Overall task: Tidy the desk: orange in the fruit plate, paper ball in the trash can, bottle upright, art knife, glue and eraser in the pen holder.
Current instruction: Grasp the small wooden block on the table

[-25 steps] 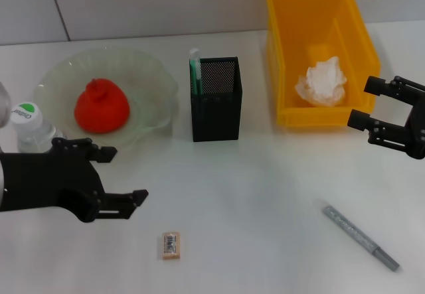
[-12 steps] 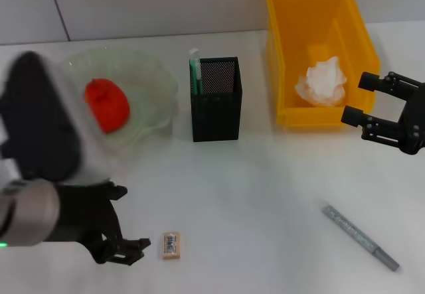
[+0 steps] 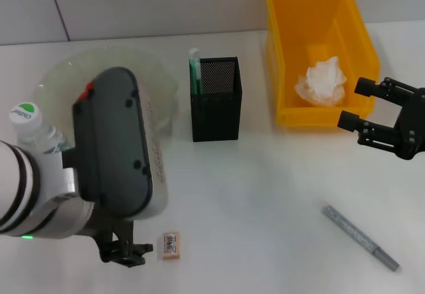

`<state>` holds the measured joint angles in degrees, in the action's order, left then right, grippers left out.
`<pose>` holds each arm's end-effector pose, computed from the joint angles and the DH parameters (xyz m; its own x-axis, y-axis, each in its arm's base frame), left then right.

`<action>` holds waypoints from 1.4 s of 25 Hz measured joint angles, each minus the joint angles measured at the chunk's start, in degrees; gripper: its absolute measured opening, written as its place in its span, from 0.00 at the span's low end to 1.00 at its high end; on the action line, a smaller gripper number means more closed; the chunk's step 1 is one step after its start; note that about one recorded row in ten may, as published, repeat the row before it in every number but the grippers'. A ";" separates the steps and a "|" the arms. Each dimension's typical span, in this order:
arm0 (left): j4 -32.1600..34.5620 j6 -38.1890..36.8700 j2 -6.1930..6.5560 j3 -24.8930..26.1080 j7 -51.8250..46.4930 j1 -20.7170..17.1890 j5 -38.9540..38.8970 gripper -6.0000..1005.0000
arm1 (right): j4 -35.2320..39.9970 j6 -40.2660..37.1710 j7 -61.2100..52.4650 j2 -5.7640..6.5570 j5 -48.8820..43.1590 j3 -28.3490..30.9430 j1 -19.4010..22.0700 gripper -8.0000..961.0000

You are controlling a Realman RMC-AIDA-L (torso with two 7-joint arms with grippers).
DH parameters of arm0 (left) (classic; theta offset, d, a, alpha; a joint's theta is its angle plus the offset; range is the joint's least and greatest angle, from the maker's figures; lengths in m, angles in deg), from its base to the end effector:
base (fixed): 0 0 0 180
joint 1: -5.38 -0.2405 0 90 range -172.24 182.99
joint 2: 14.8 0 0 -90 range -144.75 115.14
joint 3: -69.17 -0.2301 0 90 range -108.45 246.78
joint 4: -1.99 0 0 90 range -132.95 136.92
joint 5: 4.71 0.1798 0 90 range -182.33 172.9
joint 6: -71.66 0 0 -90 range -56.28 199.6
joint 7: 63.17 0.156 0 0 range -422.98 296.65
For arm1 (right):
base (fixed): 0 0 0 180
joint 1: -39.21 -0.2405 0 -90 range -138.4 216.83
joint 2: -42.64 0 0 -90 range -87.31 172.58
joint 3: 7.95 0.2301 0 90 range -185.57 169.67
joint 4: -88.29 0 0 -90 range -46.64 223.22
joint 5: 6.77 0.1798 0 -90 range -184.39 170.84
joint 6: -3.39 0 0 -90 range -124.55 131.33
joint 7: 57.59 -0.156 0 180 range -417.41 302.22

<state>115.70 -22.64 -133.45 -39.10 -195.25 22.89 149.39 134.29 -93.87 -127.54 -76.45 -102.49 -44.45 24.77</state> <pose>-0.1300 0.2279 -0.0133 0.8874 -0.0091 -0.4608 -0.1397 -0.9581 -0.2500 0.2483 0.2559 0.0625 0.7020 -0.1116 -0.7034 -0.4811 -0.8025 -0.3529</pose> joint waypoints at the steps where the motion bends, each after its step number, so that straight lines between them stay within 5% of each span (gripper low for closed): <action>1: -0.19 -1.15 -0.04 -0.60 1.84 1.03 0.69 0.83 | -0.01 -0.03 -0.01 0.00 0.00 -0.03 0.08 0.79; 20: -2.63 -7.01 -0.39 -3.80 3.05 9.27 2.48 0.83 | -1.42 -0.64 0.00 0.00 0.00 -0.14 0.13 0.79; 35: -15.54 -6.78 -0.53 -3.66 3.30 19.04 -2.47 0.83 | -2.38 -0.33 0.34 0.00 -0.68 -0.14 0.15 0.79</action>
<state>100.16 -29.41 -133.98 -42.76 -191.96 41.92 146.92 131.90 -94.21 -127.20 -76.45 -103.16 -44.60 24.92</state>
